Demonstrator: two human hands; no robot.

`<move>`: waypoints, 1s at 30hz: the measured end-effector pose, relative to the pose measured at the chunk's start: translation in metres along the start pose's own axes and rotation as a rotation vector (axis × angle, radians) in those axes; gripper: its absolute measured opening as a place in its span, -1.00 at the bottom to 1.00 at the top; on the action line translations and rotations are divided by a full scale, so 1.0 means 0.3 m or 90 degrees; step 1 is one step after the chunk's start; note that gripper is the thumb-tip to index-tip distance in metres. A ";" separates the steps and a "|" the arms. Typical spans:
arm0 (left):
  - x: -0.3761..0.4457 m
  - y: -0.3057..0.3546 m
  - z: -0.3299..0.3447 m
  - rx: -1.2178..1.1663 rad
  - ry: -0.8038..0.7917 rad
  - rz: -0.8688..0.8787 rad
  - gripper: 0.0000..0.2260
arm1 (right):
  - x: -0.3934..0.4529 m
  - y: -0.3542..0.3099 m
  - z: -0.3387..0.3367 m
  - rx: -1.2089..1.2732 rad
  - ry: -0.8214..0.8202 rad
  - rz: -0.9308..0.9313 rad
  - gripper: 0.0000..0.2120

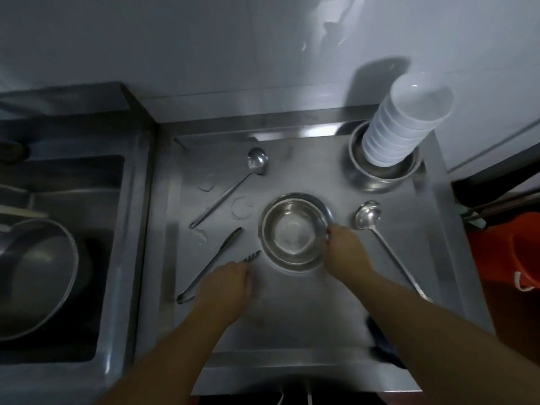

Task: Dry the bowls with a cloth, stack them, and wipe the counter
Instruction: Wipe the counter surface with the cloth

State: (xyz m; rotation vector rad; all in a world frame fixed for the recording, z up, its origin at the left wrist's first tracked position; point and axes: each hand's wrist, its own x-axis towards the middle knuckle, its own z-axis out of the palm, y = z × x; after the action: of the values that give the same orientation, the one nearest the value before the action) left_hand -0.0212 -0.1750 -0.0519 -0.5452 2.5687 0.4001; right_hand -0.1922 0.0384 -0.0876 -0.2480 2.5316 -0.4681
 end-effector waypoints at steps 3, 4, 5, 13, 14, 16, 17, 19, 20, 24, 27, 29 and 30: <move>0.004 -0.141 -0.042 0.014 0.037 0.020 -0.79 | 0.047 -0.234 0.079 0.102 -0.017 0.013 -0.71; 0.007 -0.191 -0.054 0.030 0.043 0.019 -0.80 | 0.071 -0.310 0.103 0.120 -0.017 0.012 -0.72; 0.011 -0.241 -0.065 0.048 0.049 0.014 -0.80 | 0.099 -0.383 0.128 0.138 -0.009 0.011 -0.73; 0.031 -0.562 -0.070 0.027 0.072 -0.006 -0.76 | 0.306 -0.820 0.284 0.239 -0.020 0.102 -0.68; 0.033 -0.585 -0.068 0.014 0.076 -0.003 -0.76 | 0.322 -0.846 0.301 0.254 -0.026 0.127 -0.67; 0.035 -0.624 -0.061 -0.003 0.078 0.004 -0.75 | 0.344 -0.891 0.314 0.277 -0.039 0.154 -0.67; 0.036 -0.640 -0.058 -0.010 0.078 0.007 -0.75 | 0.352 -0.911 0.315 0.264 -0.055 0.170 -0.68; 0.040 -0.665 -0.052 -0.026 0.077 0.008 -0.76 | 0.366 -0.932 0.326 0.234 -0.061 0.169 -0.71; 0.041 -0.674 -0.049 -0.033 0.075 0.007 -0.77 | 0.374 -0.940 0.329 0.199 -0.054 0.181 -0.75; 0.047 -0.692 -0.049 -0.038 0.062 0.012 -0.72 | 0.334 -0.959 0.334 0.066 -0.044 0.138 -0.84; 0.053 -0.696 -0.059 -0.033 0.057 0.012 -0.70 | 0.352 -0.977 0.317 0.372 -0.065 0.278 -0.67; 0.063 -0.693 -0.066 -0.025 0.055 0.010 -0.71 | 0.350 -0.967 0.309 0.372 -0.053 0.311 -0.63; 0.068 -0.688 -0.069 -0.021 0.054 0.009 -0.72 | 0.356 -0.956 0.299 0.315 -0.064 0.278 -0.63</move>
State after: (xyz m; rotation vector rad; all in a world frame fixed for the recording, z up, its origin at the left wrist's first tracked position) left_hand 0.0460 -0.3700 -0.0818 -0.5676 2.6532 0.4333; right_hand -0.2095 -0.2798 -0.1015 0.4437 2.1946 -0.8474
